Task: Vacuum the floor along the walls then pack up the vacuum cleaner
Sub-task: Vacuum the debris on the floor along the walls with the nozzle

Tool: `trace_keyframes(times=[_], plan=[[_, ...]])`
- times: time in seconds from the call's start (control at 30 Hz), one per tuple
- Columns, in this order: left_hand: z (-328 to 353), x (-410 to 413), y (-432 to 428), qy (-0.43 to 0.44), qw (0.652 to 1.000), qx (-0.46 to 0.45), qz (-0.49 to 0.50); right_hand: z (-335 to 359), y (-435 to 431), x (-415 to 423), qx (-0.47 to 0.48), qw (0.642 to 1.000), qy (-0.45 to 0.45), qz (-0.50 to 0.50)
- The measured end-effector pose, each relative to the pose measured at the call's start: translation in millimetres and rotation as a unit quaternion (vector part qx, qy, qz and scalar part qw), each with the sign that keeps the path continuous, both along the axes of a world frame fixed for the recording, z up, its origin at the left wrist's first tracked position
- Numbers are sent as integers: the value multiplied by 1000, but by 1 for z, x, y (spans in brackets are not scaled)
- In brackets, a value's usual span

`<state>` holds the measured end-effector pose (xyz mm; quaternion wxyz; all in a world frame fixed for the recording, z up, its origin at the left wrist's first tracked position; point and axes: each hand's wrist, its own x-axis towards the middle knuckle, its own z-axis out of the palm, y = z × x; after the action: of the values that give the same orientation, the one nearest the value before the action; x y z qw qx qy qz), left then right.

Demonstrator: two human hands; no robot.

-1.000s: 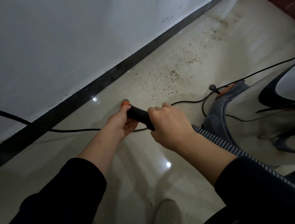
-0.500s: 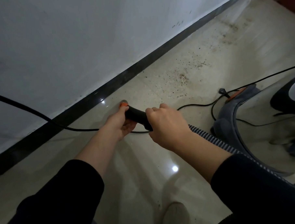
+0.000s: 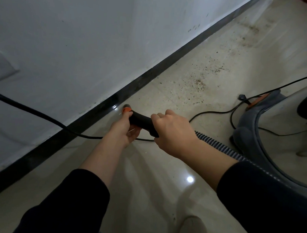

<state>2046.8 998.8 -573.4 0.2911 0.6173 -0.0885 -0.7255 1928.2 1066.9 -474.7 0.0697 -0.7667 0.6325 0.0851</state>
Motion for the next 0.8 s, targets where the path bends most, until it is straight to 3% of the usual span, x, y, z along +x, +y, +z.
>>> trace_keyframes(times=[0.8], plan=[[-6,-25,-9,35,998,-48,-26,-7,-7,-19,-9,1000,16,-25]])
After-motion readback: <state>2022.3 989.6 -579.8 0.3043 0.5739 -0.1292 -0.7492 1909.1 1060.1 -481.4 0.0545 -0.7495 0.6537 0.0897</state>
